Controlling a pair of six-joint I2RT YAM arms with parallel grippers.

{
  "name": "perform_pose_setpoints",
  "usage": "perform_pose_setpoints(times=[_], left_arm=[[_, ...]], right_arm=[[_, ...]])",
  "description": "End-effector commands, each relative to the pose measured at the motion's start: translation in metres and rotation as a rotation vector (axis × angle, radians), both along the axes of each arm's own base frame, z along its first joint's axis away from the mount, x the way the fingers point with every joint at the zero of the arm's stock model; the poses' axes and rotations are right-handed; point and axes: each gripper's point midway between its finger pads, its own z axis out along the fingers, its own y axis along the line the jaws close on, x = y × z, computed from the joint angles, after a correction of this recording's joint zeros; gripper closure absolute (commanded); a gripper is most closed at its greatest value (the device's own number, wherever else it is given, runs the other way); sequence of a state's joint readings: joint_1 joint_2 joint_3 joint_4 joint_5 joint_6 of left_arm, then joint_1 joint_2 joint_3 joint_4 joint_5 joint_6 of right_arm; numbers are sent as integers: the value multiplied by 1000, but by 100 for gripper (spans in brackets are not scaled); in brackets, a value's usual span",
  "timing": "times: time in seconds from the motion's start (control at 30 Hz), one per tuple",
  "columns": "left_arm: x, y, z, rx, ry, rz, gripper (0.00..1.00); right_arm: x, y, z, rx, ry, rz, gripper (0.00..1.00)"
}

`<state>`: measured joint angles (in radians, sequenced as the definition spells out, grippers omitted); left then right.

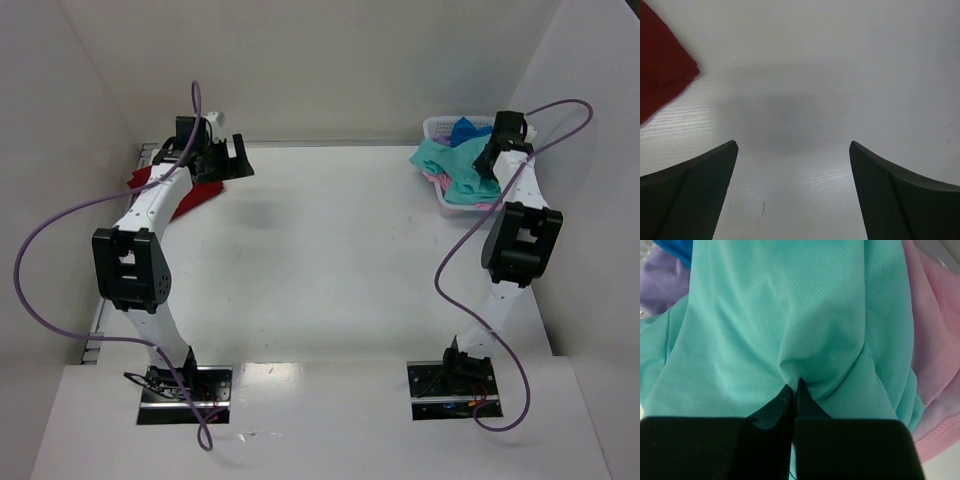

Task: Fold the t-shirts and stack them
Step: Grab crumpled tshirt from bin with the right arm, then move the tshirt to the center of the board

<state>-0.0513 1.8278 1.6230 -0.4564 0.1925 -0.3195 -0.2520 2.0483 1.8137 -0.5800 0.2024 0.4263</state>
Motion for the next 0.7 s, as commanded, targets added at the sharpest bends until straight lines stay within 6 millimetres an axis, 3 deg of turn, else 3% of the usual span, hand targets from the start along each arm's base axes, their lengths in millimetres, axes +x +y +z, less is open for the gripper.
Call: perform_pose_setpoints(times=[0.0, 0.03, 0.07, 0.13, 0.17, 0.23, 0.27, 0.33, 0.37, 0.43, 0.47, 0.53, 0.57, 0.63, 0.67], left_arm=[[-3, -24, 28, -105, -81, -132, 0], [-11, -45, 37, -182, -110, -262, 0], [-11, -57, 48, -228, -154, -332, 0], [-28, -81, 64, -337, -189, -505, 0], [-35, -94, 62, -358, -189, -552, 0], [-39, -109, 72, -339, -262, -617, 0], [-47, -124, 80, -344, -302, -685, 0], [-58, -139, 85, -408, -306, -779, 0], [-59, -148, 97, -422, -358, -817, 0], [-57, -160, 99, -452, -371, -835, 0], [-64, -176, 107, -466, -404, -888, 0], [-72, -195, 102, -485, -406, -955, 0], [-77, -215, 107, -480, -436, -1008, 0], [-82, -232, 112, -463, -467, -1064, 0], [-83, -255, 118, -435, -503, -1102, 0]], right_arm=[[15, 30, 92, -62, -196, 68, 100], [13, 39, 116, -62, -245, 90, 100], [16, 61, 131, -43, -281, 163, 100], [15, 83, 153, -29, -329, 219, 100], [12, 106, 175, -26, -374, 267, 100], [8, 133, 195, -28, -414, 328, 100], [2, 157, 214, -30, -452, 368, 100], [-6, 174, 239, -39, -500, 406, 100], [-12, 182, 249, -28, -523, 433, 100], [-21, 201, 274, 19, -579, 497, 100], [-29, 212, 280, 45, -591, 525, 100], [-42, 229, 301, 84, -639, 587, 100], [-54, 236, 312, 100, -663, 607, 100], [-68, 259, 326, 132, -716, 674, 100], [-86, 282, 341, 157, -759, 730, 100]])
